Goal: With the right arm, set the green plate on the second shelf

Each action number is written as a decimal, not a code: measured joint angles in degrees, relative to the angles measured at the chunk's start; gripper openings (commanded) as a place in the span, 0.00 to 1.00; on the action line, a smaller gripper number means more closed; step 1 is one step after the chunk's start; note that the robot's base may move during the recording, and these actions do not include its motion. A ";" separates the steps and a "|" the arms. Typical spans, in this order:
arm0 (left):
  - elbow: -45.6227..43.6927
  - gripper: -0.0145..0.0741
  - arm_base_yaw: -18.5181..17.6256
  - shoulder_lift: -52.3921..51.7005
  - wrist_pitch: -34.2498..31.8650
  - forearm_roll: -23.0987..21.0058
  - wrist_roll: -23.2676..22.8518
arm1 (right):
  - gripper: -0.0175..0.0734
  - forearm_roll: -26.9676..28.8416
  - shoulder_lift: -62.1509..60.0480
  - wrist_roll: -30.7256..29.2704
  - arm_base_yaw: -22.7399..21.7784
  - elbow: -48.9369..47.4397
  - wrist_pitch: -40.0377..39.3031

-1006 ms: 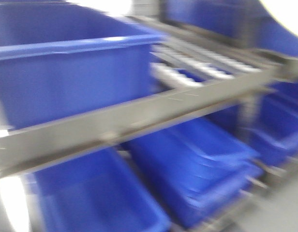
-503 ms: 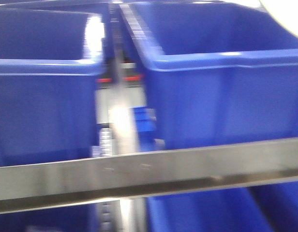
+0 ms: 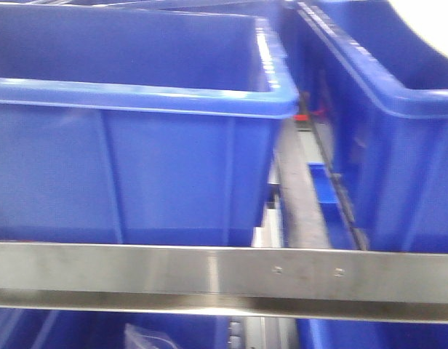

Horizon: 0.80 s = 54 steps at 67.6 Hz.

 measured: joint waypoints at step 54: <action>0.00 0.31 0.00 0.00 0.00 0.00 0.00 | 0.25 0.00 0.00 0.00 0.00 0.00 -0.47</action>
